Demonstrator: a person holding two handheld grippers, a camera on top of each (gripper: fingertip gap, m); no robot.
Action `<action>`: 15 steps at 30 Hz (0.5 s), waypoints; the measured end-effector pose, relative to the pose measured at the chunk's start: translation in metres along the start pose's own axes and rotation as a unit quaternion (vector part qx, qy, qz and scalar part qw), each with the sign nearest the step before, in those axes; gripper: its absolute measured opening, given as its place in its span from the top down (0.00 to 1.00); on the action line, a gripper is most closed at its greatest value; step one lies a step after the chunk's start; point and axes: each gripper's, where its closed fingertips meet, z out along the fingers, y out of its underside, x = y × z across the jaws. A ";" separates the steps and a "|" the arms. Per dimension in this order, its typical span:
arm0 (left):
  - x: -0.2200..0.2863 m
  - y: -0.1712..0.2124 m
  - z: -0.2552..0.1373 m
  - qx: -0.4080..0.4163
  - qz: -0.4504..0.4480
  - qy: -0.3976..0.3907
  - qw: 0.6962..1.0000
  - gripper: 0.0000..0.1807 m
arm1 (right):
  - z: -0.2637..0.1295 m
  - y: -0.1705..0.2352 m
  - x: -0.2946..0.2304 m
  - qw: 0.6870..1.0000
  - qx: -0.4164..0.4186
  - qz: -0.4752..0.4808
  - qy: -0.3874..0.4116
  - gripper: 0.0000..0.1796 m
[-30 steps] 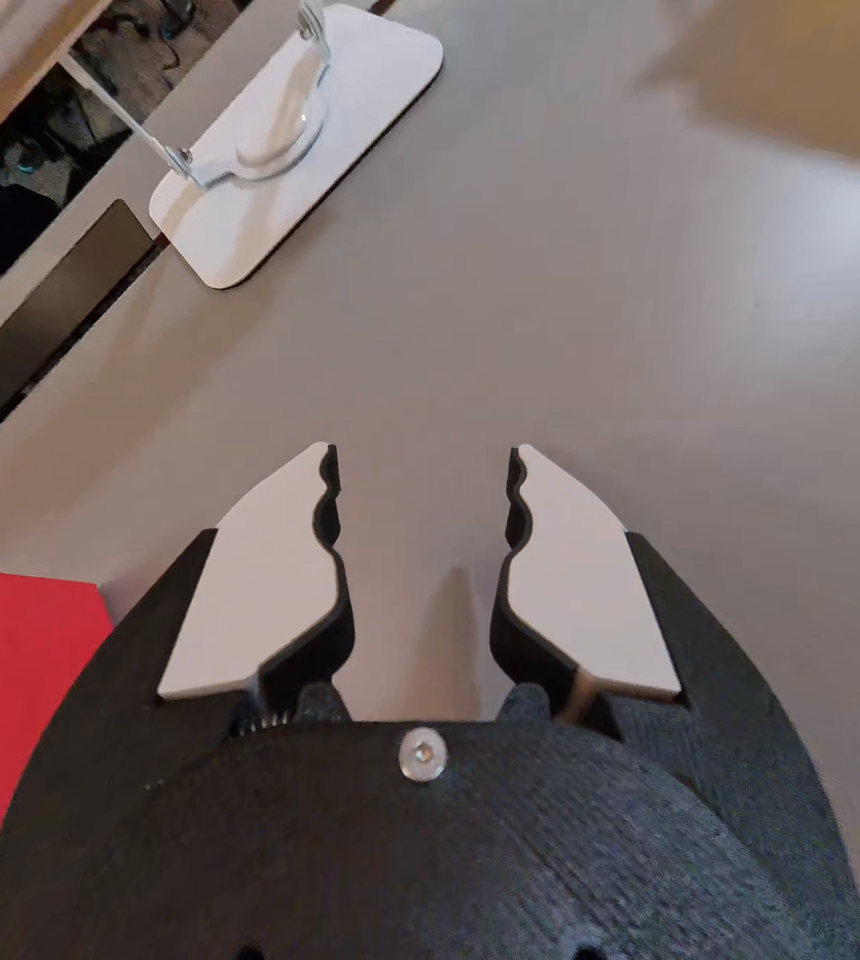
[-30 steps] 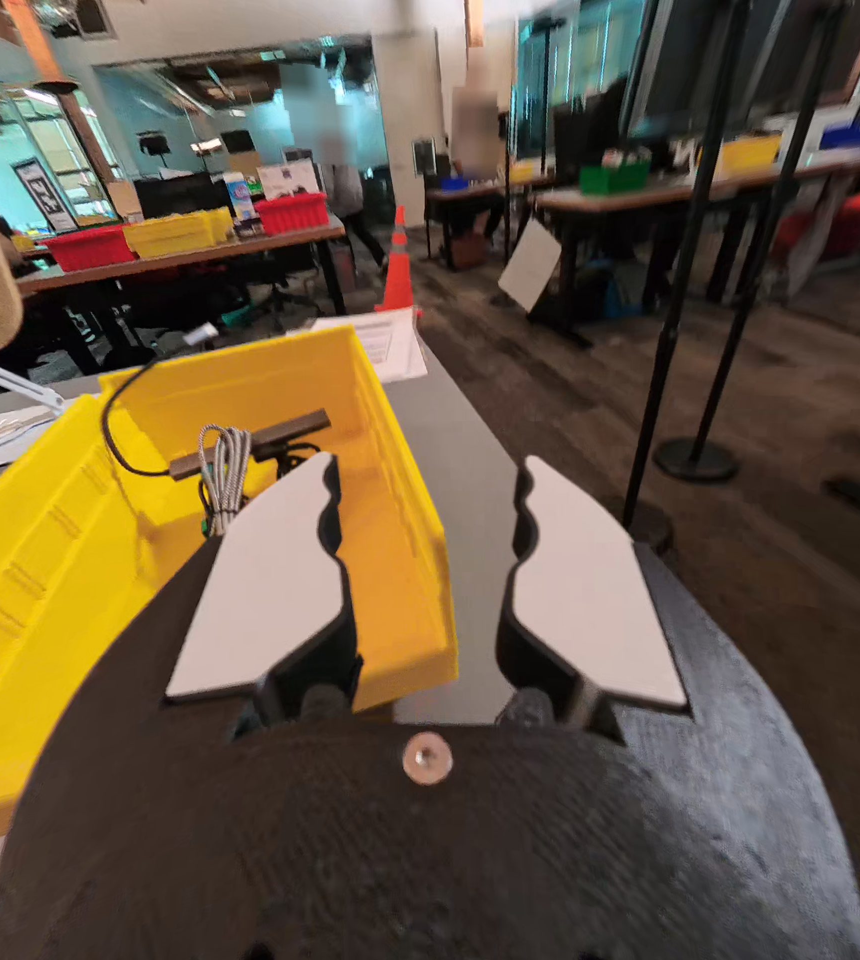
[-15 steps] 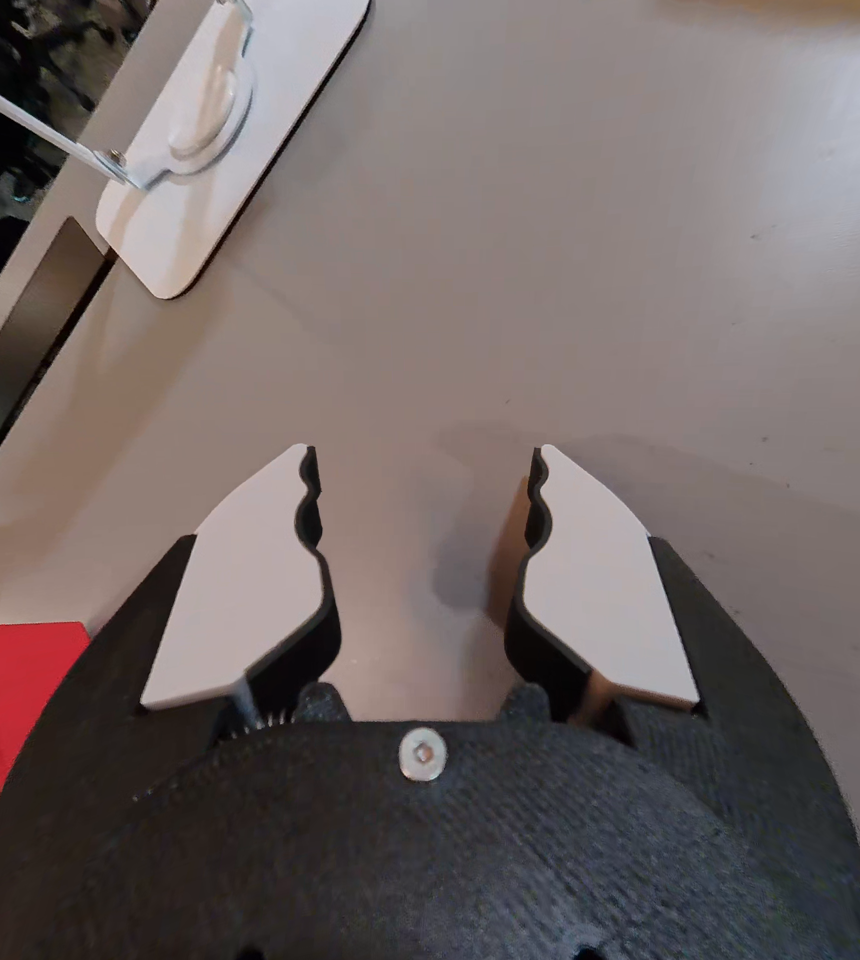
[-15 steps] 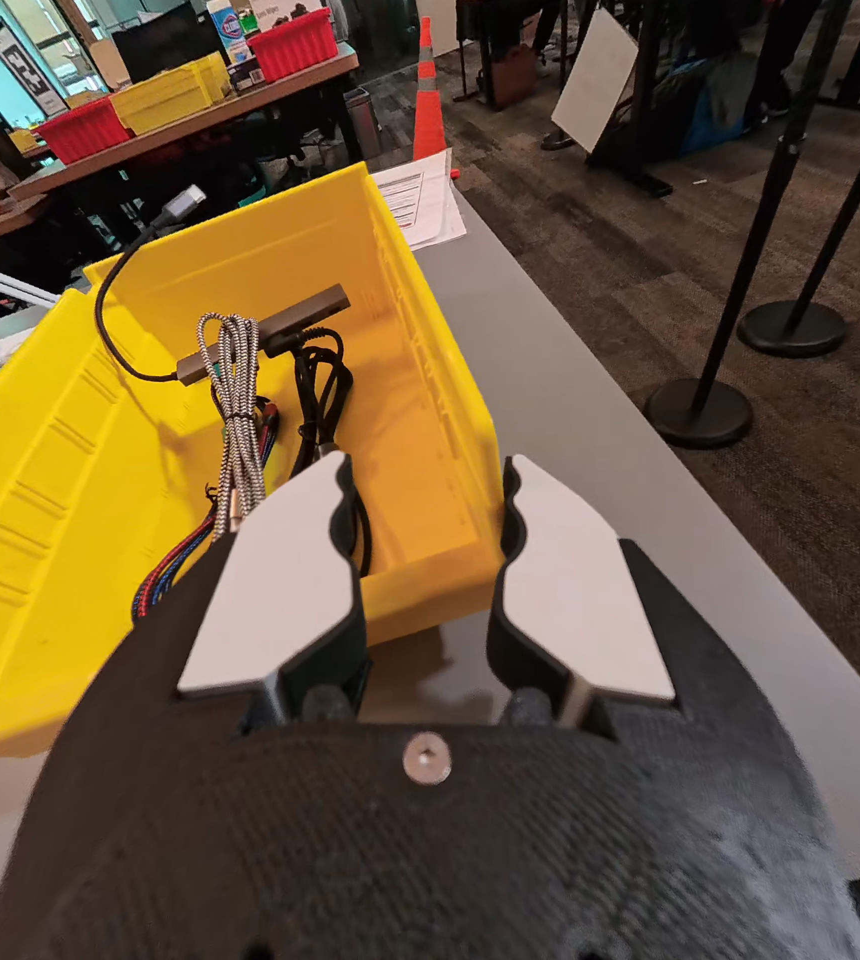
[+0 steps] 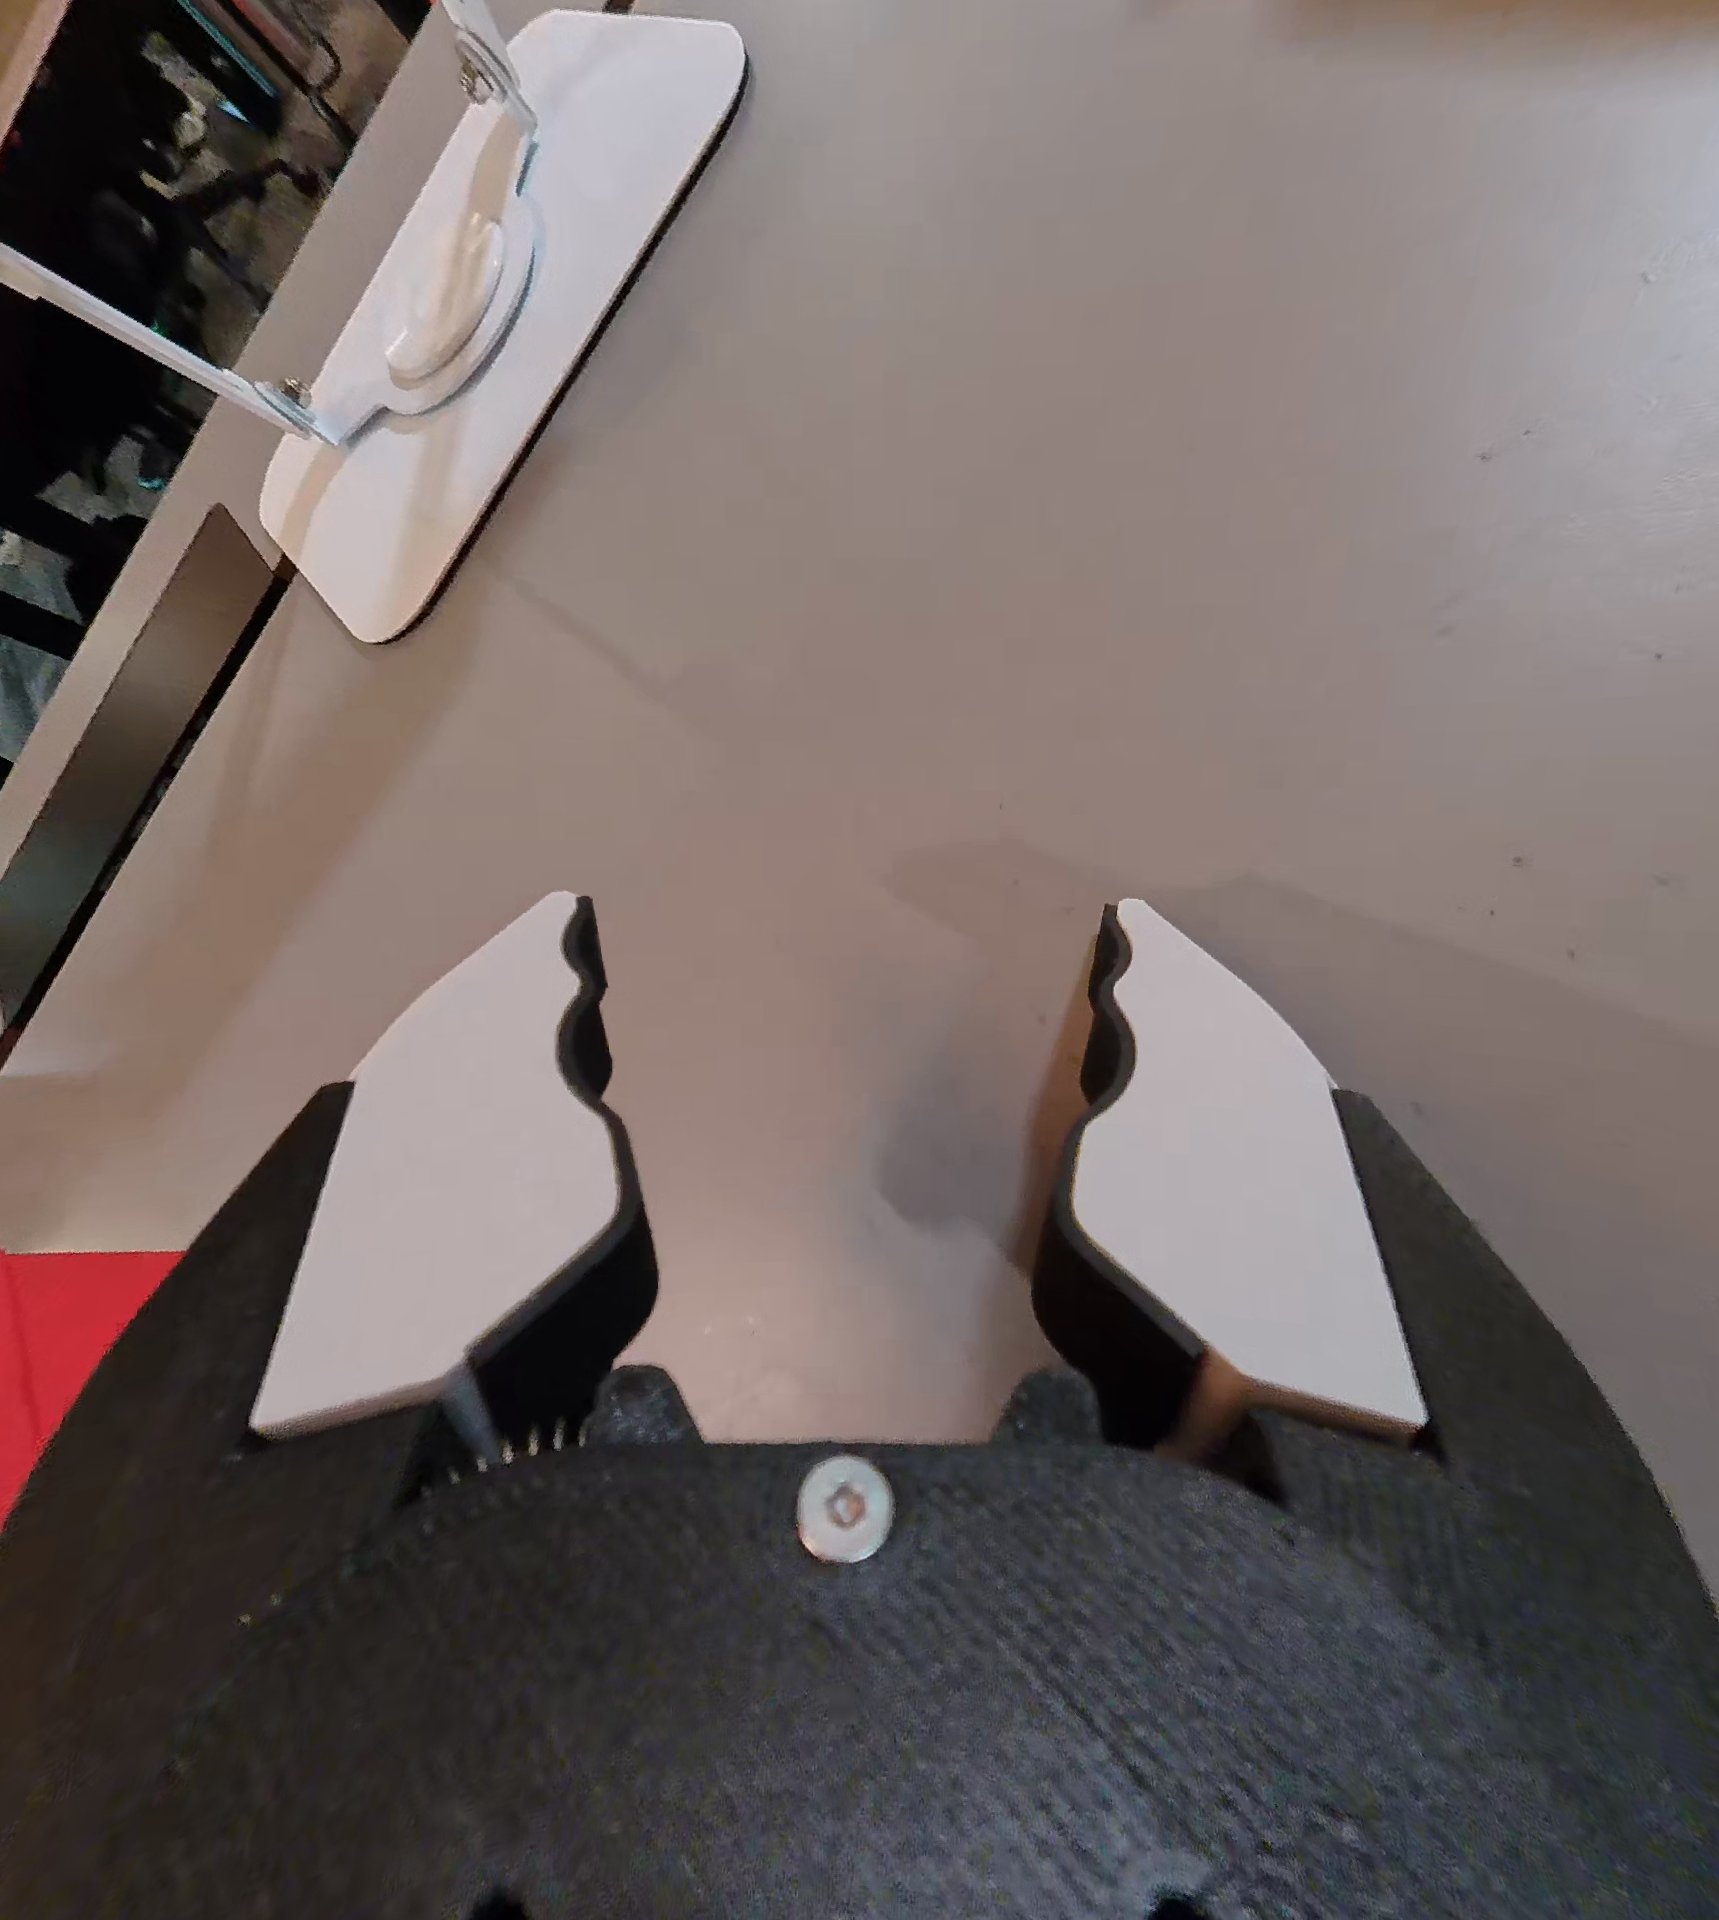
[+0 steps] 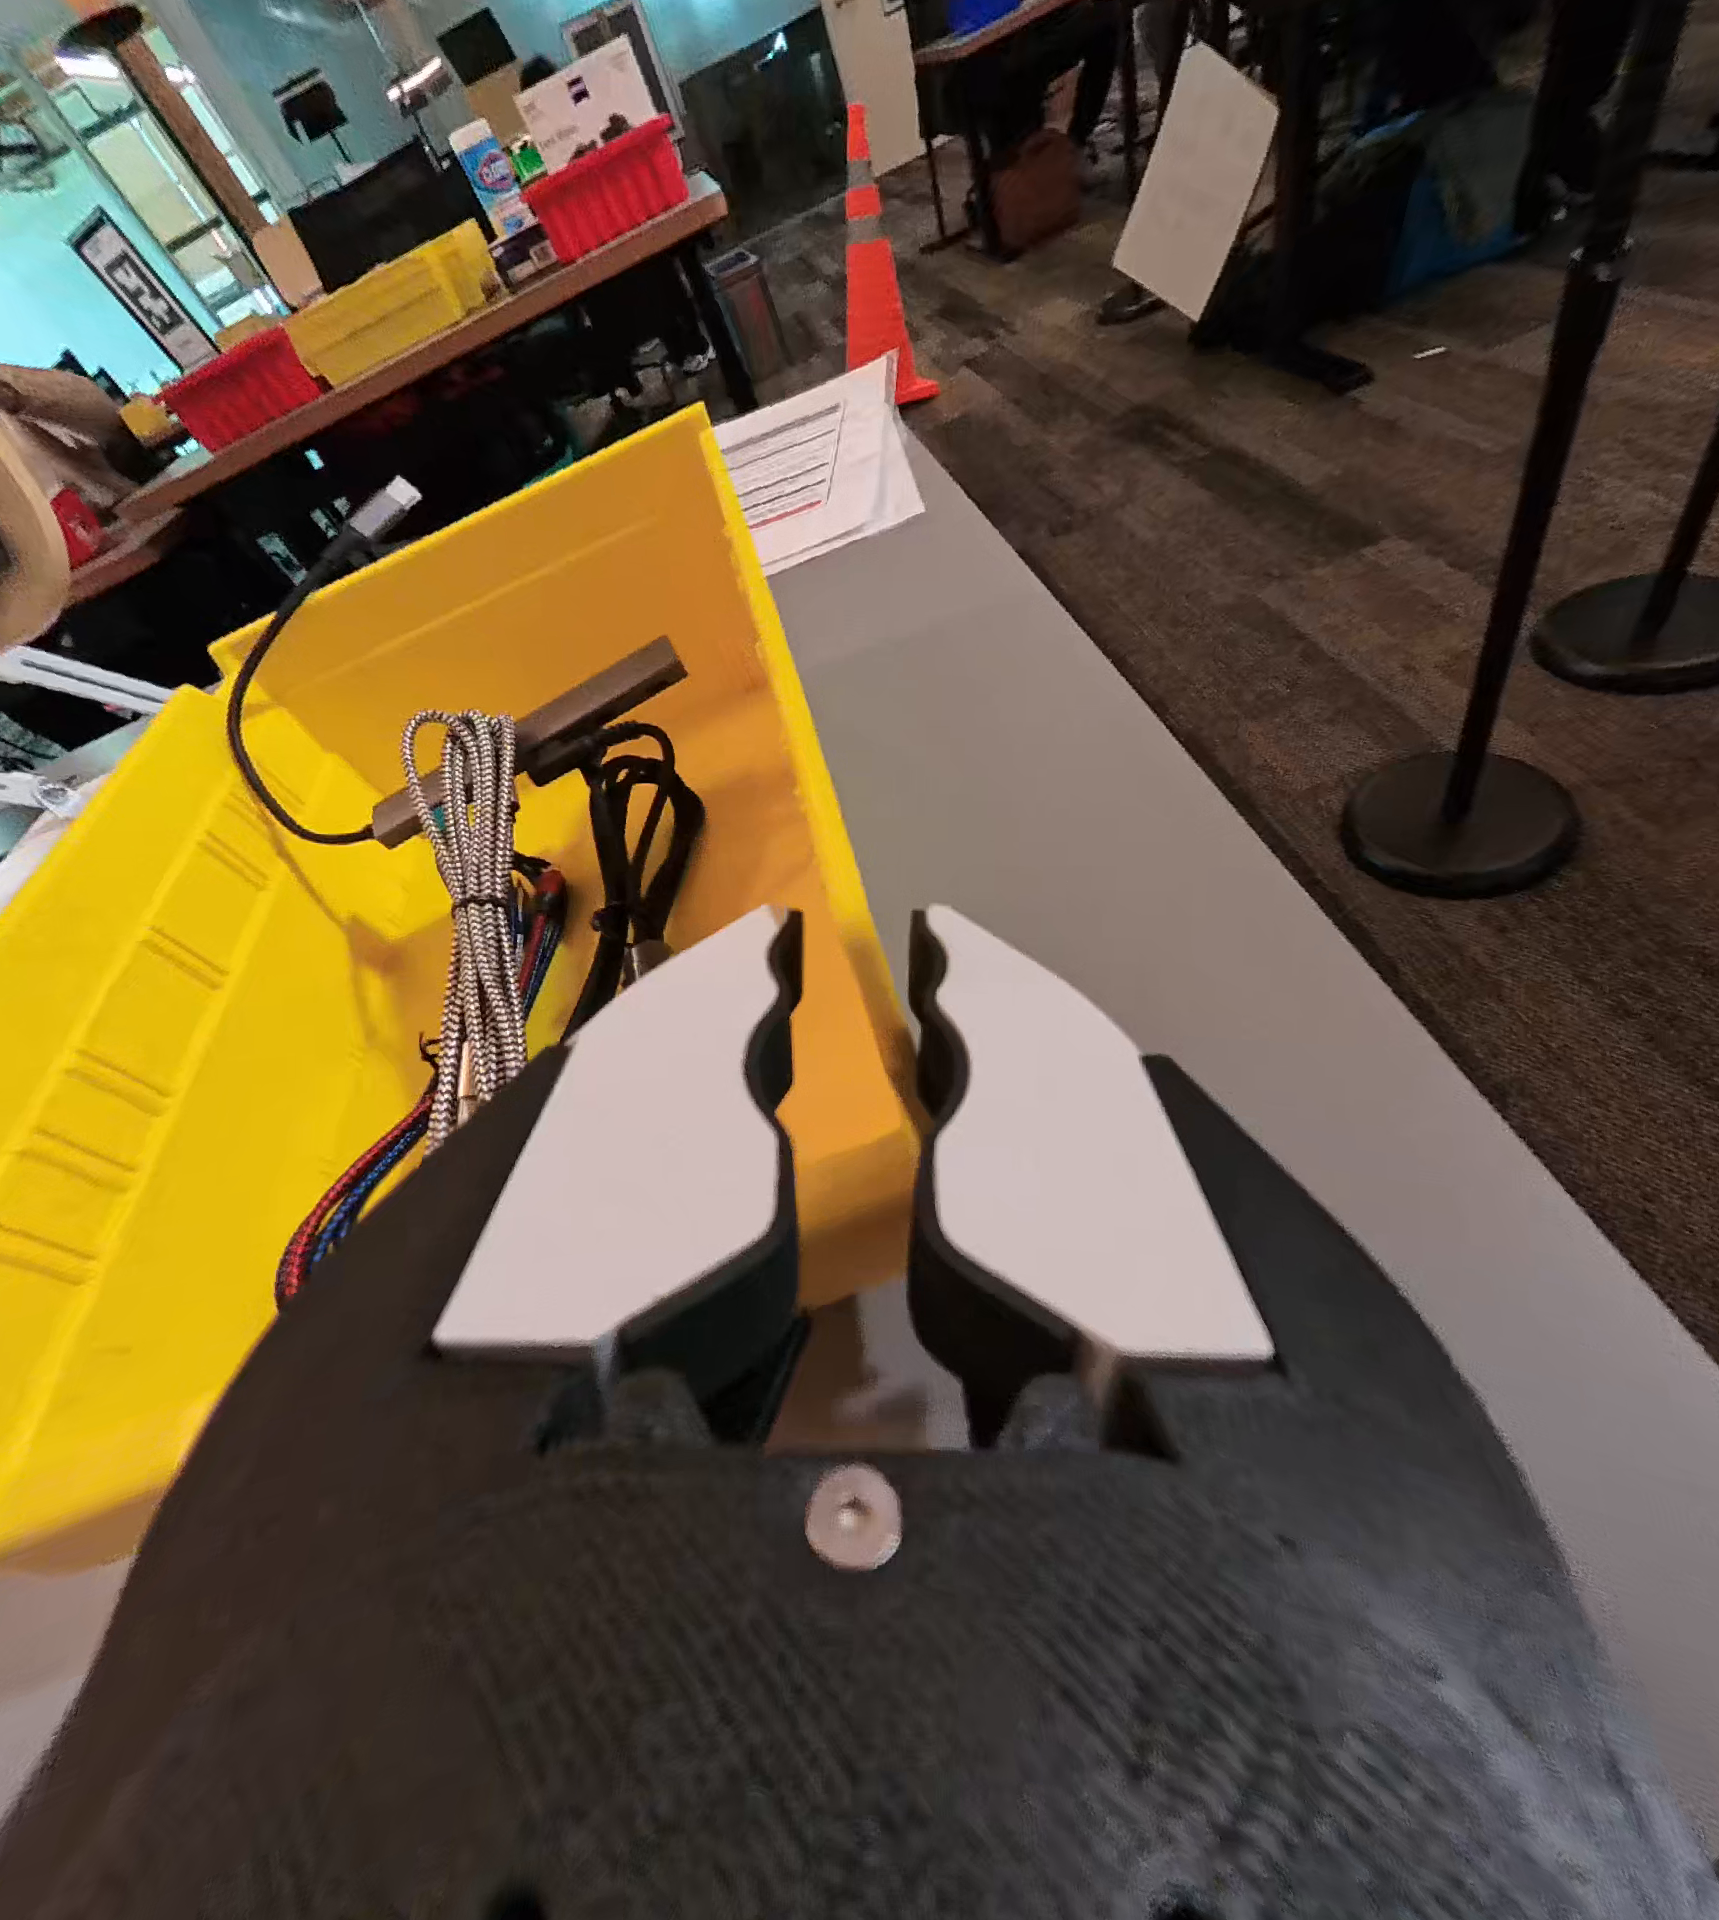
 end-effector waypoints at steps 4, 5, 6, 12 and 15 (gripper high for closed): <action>-0.005 -0.002 -0.002 0.011 0.006 -0.024 1.000 0.39 | 0.000 0.002 -0.006 0.999 -0.007 0.014 -0.033 0.95; -0.006 -0.003 -0.002 0.014 0.003 -0.026 1.000 0.37 | 0.001 0.003 -0.009 0.999 -0.011 0.004 -0.035 0.96; -0.007 -0.003 -0.002 0.017 0.001 -0.027 0.999 0.34 | 0.001 0.005 -0.014 0.999 -0.016 -0.010 -0.041 0.97; -0.008 -0.008 -0.002 0.043 -0.028 -0.023 0.998 0.21 | 0.008 0.016 -0.049 0.995 -0.037 -0.028 -0.083 0.96; -0.011 -0.017 -0.007 0.077 -0.049 -0.022 0.996 0.18 | 0.014 0.018 -0.067 0.993 -0.048 -0.032 -0.102 0.96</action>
